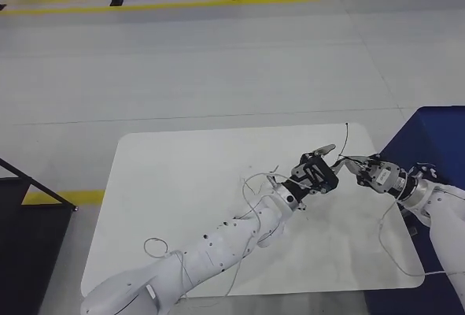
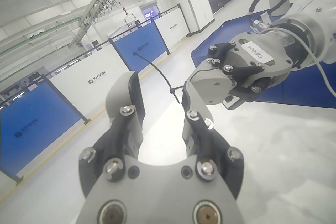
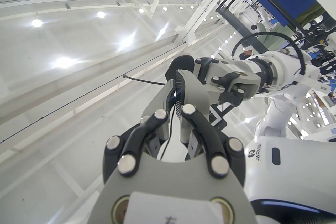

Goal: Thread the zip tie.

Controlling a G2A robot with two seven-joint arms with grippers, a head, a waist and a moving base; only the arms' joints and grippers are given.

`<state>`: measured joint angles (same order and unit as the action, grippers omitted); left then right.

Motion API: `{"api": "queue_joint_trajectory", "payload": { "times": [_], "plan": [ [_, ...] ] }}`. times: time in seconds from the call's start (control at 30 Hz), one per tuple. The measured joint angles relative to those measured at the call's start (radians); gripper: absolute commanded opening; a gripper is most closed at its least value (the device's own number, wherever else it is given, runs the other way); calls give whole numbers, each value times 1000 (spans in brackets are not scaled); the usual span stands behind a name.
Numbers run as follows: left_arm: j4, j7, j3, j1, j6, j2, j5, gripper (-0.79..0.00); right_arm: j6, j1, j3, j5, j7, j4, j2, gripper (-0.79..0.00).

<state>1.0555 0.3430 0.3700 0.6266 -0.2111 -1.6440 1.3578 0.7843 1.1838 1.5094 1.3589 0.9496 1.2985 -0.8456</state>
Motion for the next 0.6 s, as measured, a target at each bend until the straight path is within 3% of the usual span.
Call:
{"api": "queue_joint_trajectory", "payload": {
  "times": [0.27,0.37,0.6],
  "plan": [
    [-27,7,28,24,11,-26,38,-637,19,-13,-1,-3,5,-14,-1,-785],
    [-33,8,38,30,14,-34,54,-785,22,-14,-2,-10,12,-14,0,-785],
    [-44,12,66,43,21,-51,84,-785,29,-17,0,-20,24,-18,1,-785]
  ]
}}
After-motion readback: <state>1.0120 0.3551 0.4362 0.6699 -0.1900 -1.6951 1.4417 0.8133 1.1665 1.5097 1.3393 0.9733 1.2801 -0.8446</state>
